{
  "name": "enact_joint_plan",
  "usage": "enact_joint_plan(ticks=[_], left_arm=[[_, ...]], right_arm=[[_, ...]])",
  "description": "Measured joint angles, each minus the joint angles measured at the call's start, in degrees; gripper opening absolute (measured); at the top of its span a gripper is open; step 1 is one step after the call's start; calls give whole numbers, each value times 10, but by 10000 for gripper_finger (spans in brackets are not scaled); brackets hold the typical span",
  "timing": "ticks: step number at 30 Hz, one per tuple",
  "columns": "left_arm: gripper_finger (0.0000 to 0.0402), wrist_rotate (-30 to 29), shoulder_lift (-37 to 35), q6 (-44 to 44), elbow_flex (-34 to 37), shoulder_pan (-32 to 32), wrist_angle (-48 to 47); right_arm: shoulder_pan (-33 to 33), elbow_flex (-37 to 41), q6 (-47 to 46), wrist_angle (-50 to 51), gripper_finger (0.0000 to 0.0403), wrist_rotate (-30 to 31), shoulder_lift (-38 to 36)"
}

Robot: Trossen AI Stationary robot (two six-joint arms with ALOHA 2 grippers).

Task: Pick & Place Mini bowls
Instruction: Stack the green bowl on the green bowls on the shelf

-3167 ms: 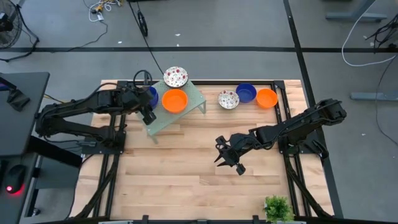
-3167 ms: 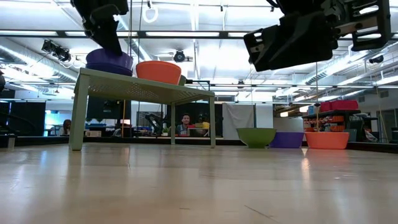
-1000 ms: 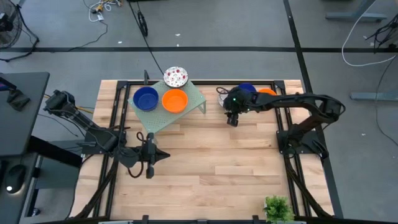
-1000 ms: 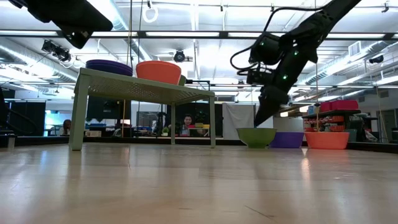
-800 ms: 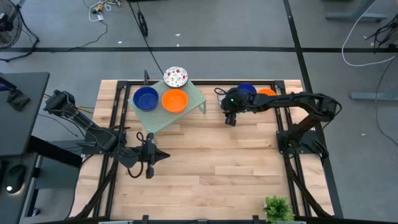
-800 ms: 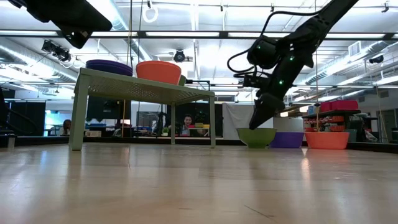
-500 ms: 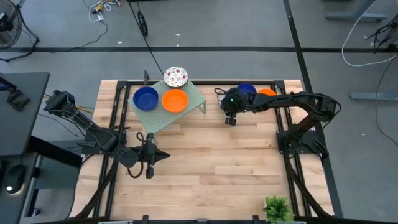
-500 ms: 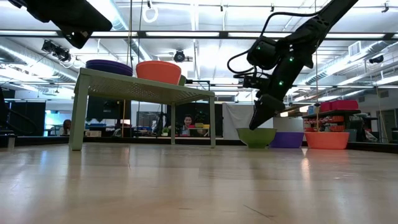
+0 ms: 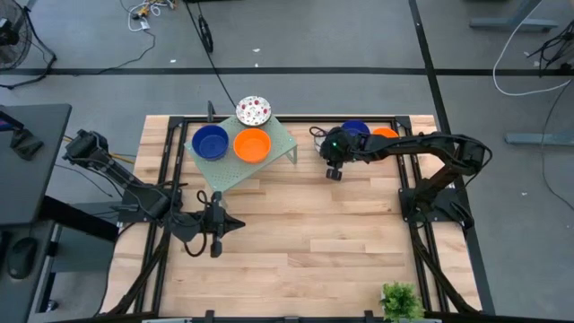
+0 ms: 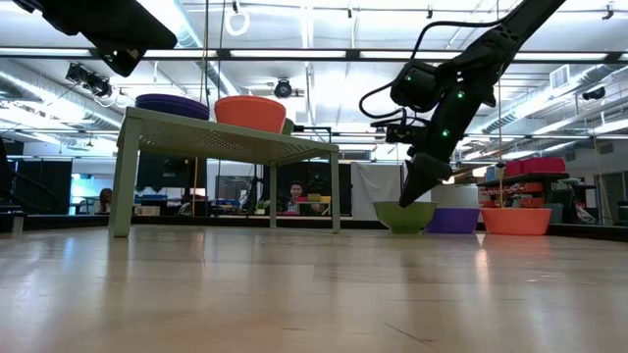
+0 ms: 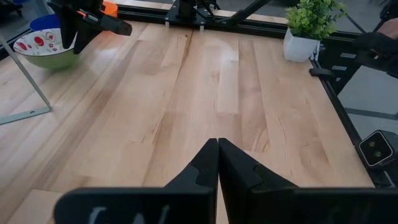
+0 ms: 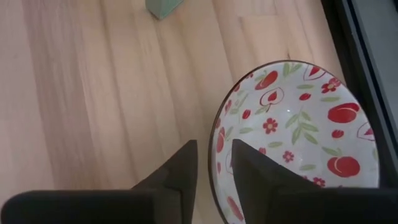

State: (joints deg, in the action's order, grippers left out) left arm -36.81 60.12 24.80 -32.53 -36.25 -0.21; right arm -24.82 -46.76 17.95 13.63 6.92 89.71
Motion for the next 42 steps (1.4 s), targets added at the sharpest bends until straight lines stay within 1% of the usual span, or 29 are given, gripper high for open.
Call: enact_joint_plan(ticks=[11, 24, 31, 37, 42], left_arm=[[16, 0, 0, 0, 0, 0, 0], [16, 4, 0, 1, 0, 0, 0], [16, 6, 0, 1, 0, 0, 0], [16, 6, 0, 1, 0, 0, 0], [16, 6, 0, 1, 0, 0, 0]], right_arm=[[0, 0, 8, 2, 72, 0, 0], [-7, 0, 6, 5, 91, 1, 0], [-11, 0, 6, 7, 90, -4, 0], [-11, 0, 11, 13, 70, -5, 0], [-11, 0, 29, 28, 37, -4, 0]])
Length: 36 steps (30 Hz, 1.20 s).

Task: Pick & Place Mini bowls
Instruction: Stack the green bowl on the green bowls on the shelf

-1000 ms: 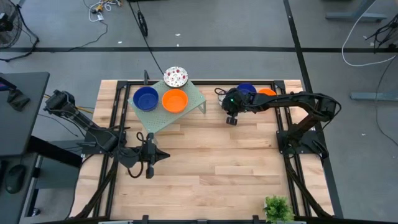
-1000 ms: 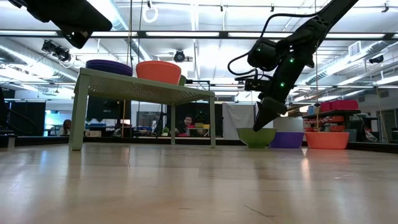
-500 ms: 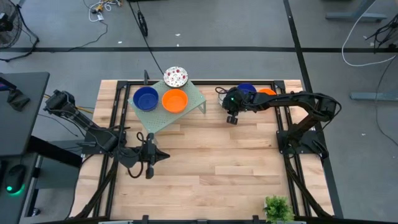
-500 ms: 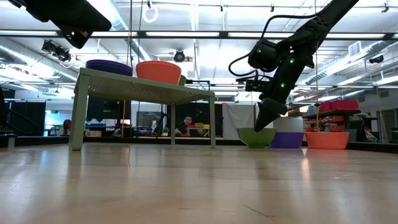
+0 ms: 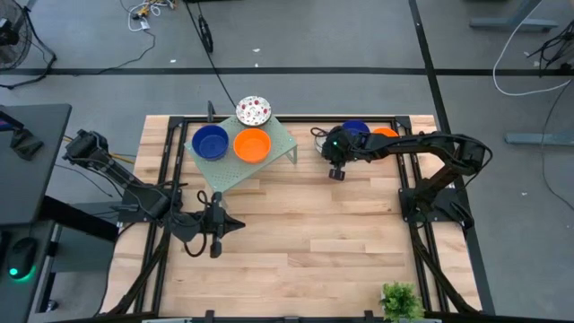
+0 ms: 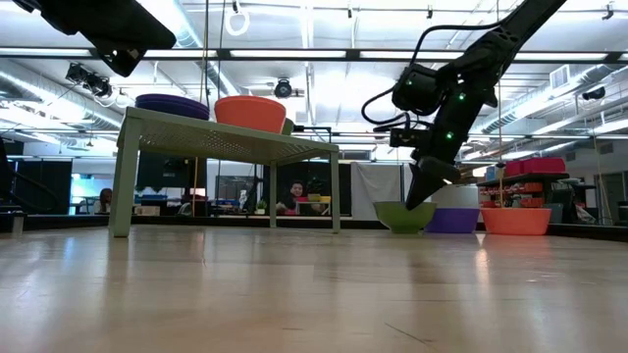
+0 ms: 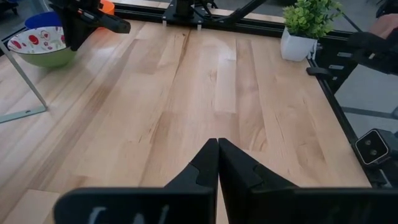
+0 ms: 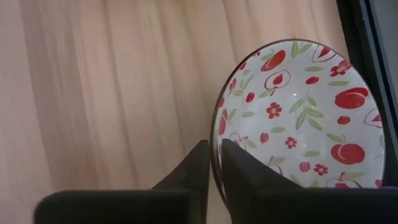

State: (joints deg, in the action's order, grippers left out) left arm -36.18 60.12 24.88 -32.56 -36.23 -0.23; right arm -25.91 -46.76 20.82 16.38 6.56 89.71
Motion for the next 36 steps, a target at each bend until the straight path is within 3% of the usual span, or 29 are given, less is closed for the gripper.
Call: enact_joint_plan(ticks=[6, 12, 17, 21, 28, 36], left_arm=[[16, 0, 0, 0, 0, 0, 0], [16, 0, 0, 0, 0, 0, 0], [16, 0, 0, 0, 0, 0, 1], [16, 0, 0, 0, 0, 0, 2], [16, 0, 0, 0, 0, 0, 4], [16, 0, 0, -4, 0, 0, 5]], right_arm=[[12, 0, 28, -2, 10, 13, -1], [83, -7, 22, 15, 4, 68, -37], [143, -59, 31, 69, 3, 141, -80], [179, -147, 94, 109, 2, 209, -85], [171, -351, 242, 115, 2, 146, -28], [118, -580, 338, 154, 1, 48, 147]])
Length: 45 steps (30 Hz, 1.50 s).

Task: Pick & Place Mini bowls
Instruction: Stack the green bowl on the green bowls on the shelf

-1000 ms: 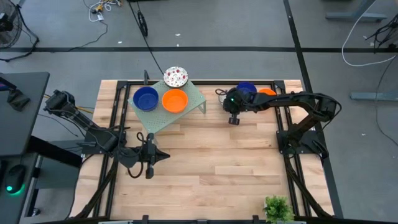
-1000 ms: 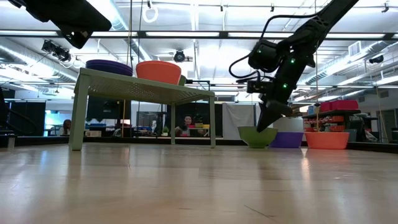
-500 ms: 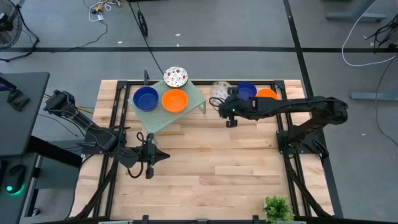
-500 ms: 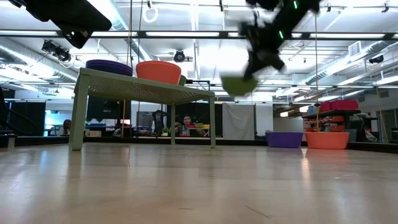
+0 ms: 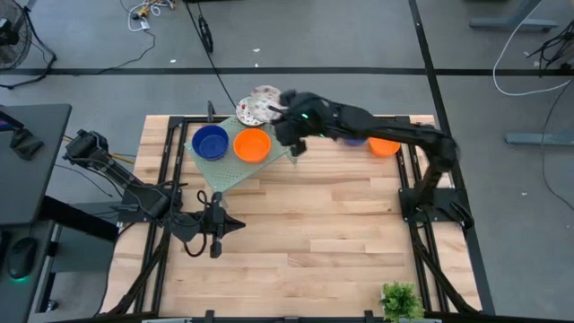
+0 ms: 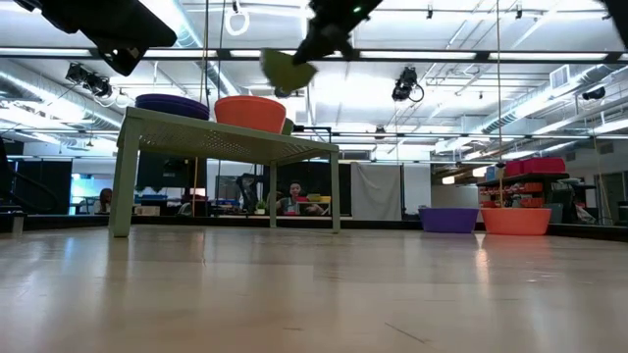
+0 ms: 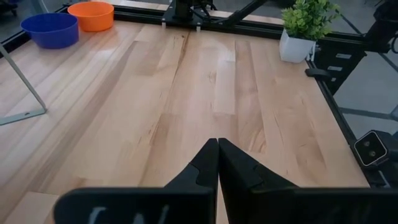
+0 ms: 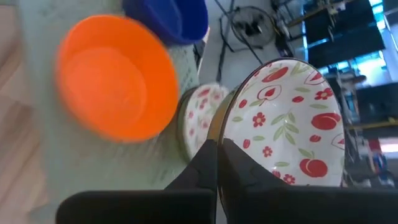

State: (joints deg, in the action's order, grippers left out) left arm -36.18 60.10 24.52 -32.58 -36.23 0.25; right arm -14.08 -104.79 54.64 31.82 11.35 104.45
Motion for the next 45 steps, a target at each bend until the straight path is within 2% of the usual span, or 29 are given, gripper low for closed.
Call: enact_joint_plan(ticks=[5, 11, 37, 45], left_arm=[[16, 0, 0, -1, 0, 0, 0], [16, 0, 0, -2, 0, 0, 0], [16, 0, 0, -1, 0, 0, 0], [16, 0, 0, -1, 0, 0, 0]], right_arm=[[-27, -94, 18, 25, 1, -55, 83], [-40, -112, 31, 29, 2, -80, 121], [-50, -112, 14, 33, 26, -84, 144], [-51, -112, 12, 27, 54, -84, 144]])
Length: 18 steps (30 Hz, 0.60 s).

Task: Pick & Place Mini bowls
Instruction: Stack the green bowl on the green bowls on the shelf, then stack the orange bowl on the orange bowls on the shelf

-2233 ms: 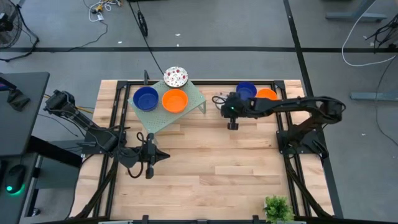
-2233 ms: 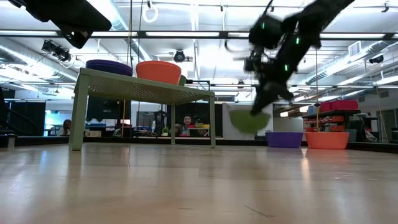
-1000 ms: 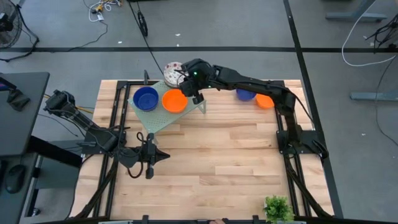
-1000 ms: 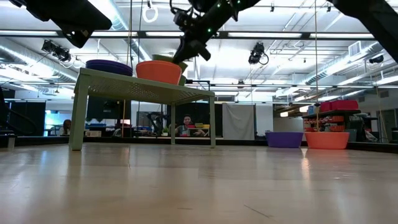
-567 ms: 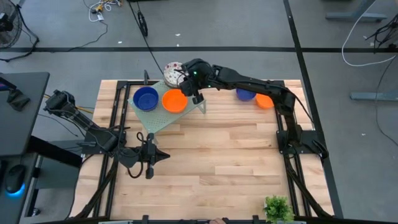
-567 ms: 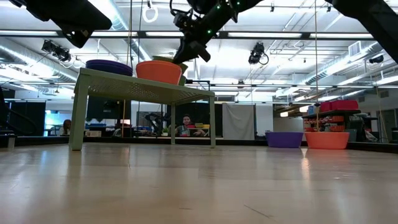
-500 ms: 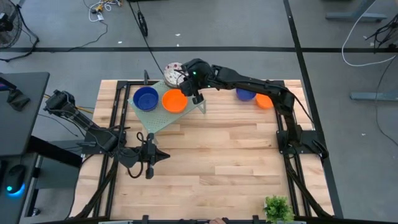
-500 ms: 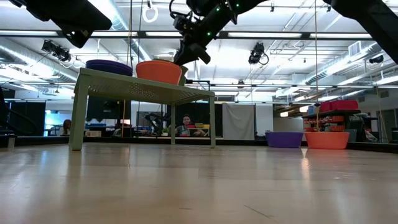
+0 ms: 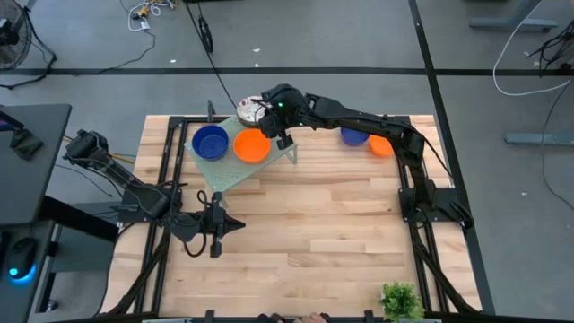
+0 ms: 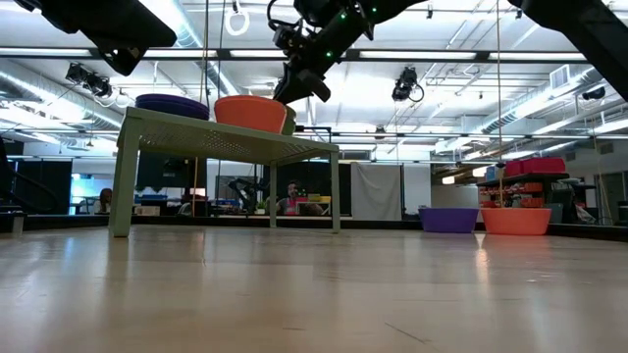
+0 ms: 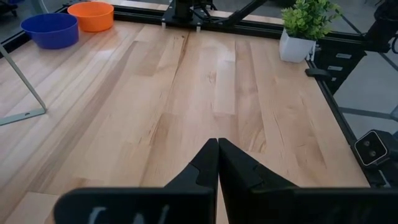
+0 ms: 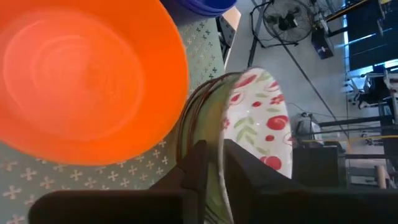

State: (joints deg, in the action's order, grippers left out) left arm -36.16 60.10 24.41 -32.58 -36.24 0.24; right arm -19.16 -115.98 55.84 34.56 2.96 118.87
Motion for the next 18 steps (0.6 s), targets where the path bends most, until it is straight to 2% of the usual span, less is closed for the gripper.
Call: enact_joint_plan(ticks=[11, 14, 18], left_arm=[[16, 0, 0, 0, 0, 0, 0], [16, 0, 0, 0, 0, 0, 0], [16, 0, 0, 0, 0, 0, 0]], right_arm=[[2, 0, -29, -49, 140, 0, 0], [6, 0, -29, -28, 144, 0, -5], [8, 0, -34, -2, 123, 0, -12]])
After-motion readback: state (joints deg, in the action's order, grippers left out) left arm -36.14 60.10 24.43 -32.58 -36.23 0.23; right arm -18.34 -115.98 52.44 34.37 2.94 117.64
